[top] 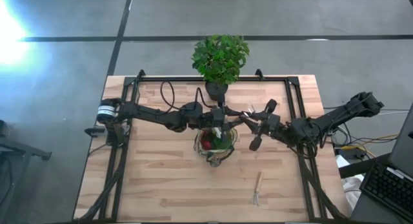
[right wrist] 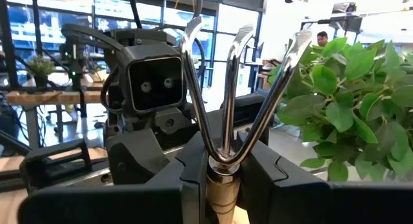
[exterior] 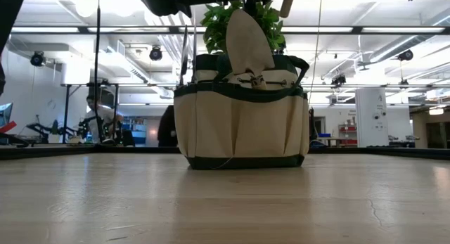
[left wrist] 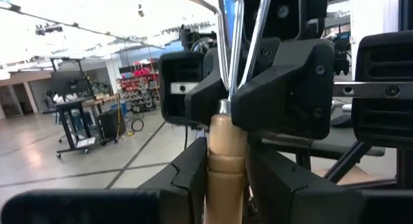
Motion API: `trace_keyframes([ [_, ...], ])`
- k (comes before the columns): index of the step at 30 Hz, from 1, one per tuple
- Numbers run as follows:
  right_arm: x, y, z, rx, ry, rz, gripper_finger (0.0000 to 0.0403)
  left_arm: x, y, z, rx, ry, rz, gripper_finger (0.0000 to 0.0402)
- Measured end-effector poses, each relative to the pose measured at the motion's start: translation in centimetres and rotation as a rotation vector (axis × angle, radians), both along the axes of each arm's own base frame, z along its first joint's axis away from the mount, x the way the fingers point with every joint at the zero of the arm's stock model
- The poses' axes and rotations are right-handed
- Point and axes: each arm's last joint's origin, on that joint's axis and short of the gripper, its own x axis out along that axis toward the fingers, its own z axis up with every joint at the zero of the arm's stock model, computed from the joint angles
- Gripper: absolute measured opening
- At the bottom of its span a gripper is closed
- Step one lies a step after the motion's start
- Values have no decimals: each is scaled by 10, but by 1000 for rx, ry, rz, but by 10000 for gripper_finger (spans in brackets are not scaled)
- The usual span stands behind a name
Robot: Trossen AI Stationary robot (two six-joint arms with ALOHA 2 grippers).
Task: Pick & Place Garden tools in Gardening bag
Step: Put the left brown hand rake into the side pocket of the gardening bag
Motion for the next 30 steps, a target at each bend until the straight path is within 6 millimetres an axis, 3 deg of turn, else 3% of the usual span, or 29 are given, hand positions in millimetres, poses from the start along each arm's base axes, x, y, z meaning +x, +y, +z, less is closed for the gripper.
trace_keyframes([
  [12, -29, -11, 14, -17, 32, -94, 49, -16, 0, 9, -51, 184, 5, 132],
  [20, -46, -13, -3, 25, 198, -70, 49, -54, 0, 22, -47, 361, 18, 153],
  [30, -37, -7, -30, 52, 331, 26, 49, -108, 3, -1, -90, 248, 92, 149],
])
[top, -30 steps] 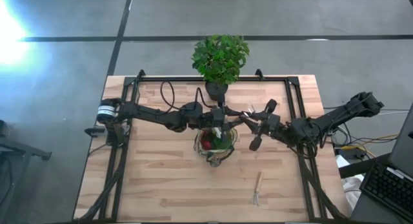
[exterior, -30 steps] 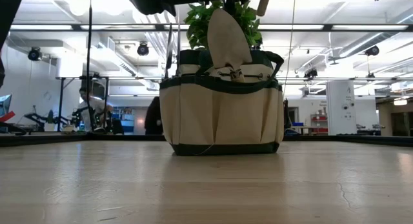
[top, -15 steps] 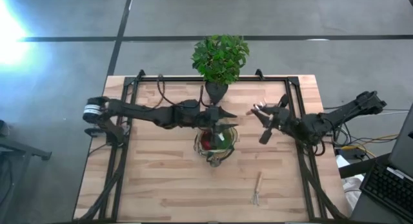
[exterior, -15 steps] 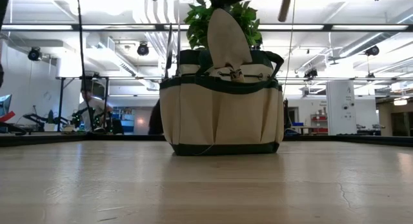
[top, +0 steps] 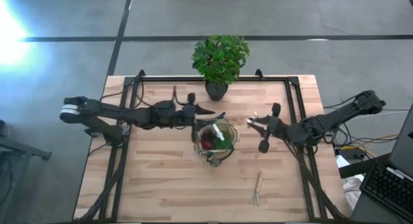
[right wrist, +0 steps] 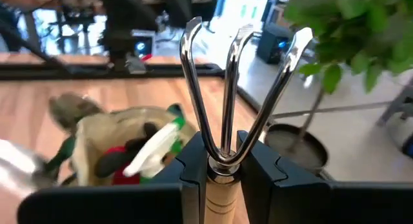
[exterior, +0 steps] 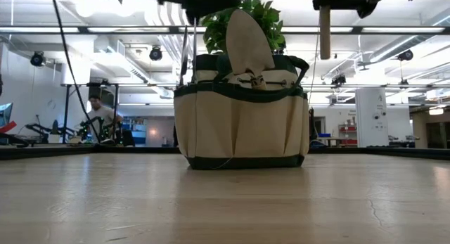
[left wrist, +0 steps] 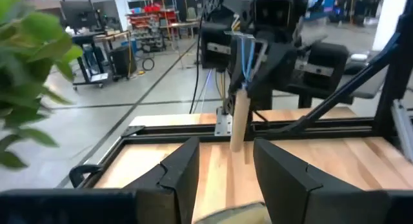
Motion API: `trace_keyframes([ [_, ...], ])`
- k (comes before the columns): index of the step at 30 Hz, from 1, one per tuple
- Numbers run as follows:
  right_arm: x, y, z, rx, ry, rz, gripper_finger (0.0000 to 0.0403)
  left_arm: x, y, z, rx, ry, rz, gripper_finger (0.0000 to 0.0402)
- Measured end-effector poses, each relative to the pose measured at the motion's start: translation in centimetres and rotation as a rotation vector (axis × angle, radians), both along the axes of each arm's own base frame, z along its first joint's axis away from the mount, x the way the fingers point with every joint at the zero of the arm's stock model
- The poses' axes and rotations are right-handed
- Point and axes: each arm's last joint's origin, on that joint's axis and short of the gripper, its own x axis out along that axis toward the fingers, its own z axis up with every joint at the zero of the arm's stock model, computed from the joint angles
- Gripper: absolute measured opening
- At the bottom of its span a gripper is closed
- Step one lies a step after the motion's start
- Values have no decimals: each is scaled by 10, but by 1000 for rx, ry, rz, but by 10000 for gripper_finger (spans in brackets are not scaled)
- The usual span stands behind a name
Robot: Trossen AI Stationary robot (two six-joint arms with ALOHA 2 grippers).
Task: Pick & Place Garden tools in Gardening bag
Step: Put the left brown hand rake into the side pocket of the gardening bag
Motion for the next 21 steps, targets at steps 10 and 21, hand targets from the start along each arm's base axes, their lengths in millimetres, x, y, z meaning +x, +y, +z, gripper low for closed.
trace_keyframes([
  [10, 9, 2, -24, 12, -95, 164, 49, -39, 0, -24, -83, -114, -3, 147],
  [21, 15, -18, -38, 54, -84, 277, 49, -44, 0, -32, -95, -111, -3, 147],
])
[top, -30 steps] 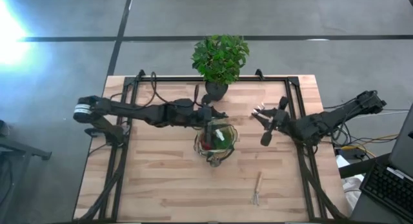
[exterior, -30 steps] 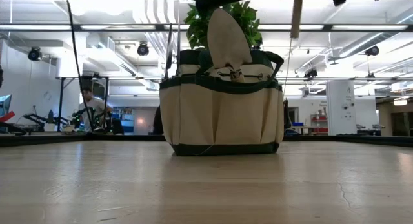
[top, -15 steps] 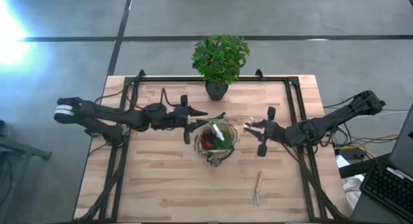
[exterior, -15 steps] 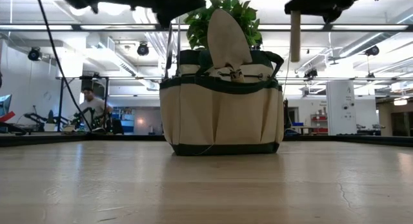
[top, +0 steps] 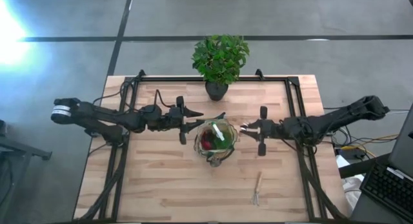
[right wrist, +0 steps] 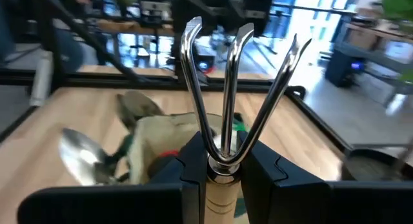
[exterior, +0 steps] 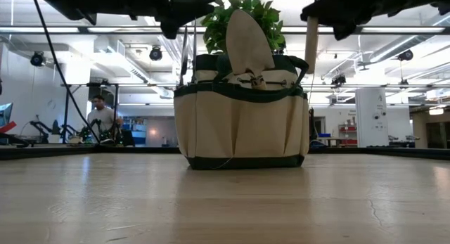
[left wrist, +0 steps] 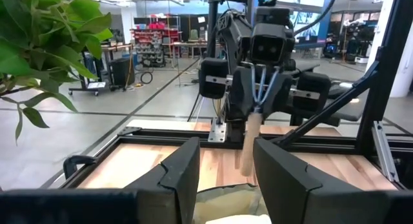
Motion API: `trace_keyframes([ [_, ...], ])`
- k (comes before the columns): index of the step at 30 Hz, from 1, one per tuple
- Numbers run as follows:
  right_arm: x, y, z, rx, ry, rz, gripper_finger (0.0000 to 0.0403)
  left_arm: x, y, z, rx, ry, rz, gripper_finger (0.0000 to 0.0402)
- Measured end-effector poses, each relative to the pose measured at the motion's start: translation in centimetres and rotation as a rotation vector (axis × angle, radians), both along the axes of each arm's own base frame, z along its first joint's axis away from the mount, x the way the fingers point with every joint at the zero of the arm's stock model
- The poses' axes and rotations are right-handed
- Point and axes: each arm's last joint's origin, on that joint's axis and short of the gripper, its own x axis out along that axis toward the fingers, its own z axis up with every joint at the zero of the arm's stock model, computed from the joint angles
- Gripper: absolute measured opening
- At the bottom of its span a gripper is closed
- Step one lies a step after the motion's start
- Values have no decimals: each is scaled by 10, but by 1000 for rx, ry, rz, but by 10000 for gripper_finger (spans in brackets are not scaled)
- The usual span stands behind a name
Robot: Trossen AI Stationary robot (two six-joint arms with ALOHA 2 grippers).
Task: Pick & Place Garden tools in Gardening bag
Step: Put the left brown hand rake into the side pocket of the gardening bag
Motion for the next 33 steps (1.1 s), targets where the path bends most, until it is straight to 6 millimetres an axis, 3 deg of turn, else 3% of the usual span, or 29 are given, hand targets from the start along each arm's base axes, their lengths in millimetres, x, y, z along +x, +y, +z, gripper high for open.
trace_keyframes([
  [18, 25, -24, -19, 37, 35, 57, 49, 0, 0, -2, -3, 19, -1, 147],
  [33, 37, -24, -37, 78, 109, 39, 49, 0, 0, -2, -4, 22, -1, 147],
])
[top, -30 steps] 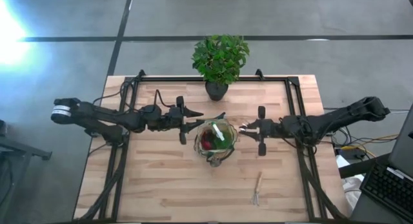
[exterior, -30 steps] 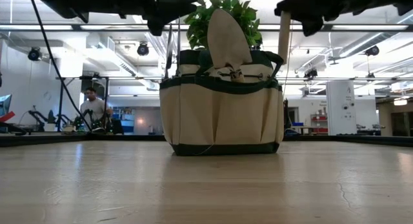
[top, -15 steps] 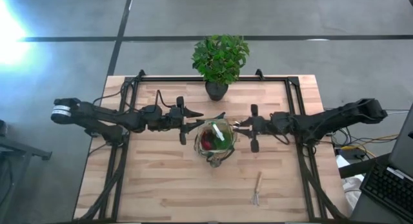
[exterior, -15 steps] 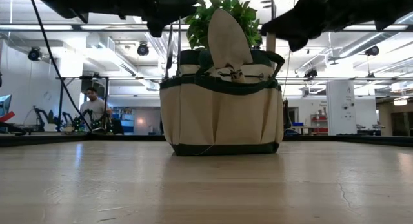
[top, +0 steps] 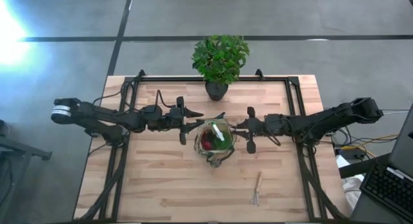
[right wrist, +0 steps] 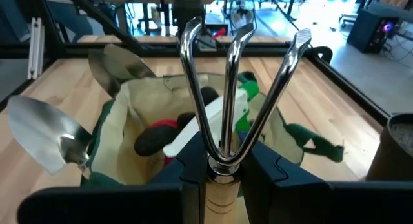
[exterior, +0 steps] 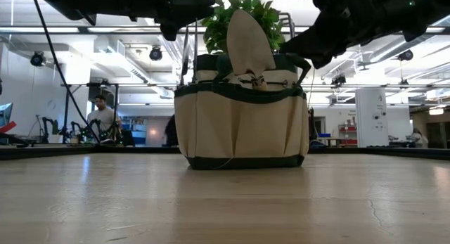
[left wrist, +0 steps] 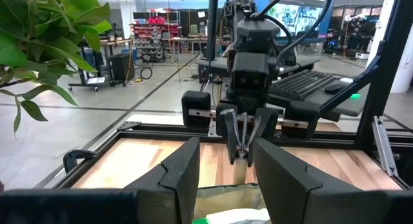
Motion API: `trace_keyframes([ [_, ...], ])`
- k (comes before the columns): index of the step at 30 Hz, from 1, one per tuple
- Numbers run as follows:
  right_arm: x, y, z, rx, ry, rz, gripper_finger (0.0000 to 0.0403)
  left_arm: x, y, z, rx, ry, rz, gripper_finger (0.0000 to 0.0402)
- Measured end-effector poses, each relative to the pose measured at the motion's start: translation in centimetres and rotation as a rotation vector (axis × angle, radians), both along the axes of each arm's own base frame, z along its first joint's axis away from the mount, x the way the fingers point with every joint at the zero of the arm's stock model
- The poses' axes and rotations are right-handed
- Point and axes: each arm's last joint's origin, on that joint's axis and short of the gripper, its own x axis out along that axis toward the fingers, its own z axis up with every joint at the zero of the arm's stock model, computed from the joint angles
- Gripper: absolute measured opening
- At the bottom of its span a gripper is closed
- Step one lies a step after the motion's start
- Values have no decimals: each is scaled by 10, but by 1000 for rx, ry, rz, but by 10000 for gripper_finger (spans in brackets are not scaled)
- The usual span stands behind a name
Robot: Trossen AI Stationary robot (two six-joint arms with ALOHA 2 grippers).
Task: Pick & Place Garden tools in Gardening bag
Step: Put the left brown hand rake into the side pocket of the gardening bag
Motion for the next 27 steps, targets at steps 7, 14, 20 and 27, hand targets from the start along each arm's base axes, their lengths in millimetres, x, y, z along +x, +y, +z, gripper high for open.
trace_keyframes([
  [7, 4, 0, -7, 0, 24, 5, 49, 0, 0, 0, 0, 4, 0, 147],
  [14, -1, 0, -16, 3, -74, 6, 49, 0, 0, -1, 0, 13, 0, 147],
  [20, -14, -1, -29, 12, -137, 5, 49, 0, 0, -1, 0, 13, 0, 147],
  [27, -17, -1, -34, 16, -120, 12, 49, 0, 0, 0, 0, 1, 0, 147],
])
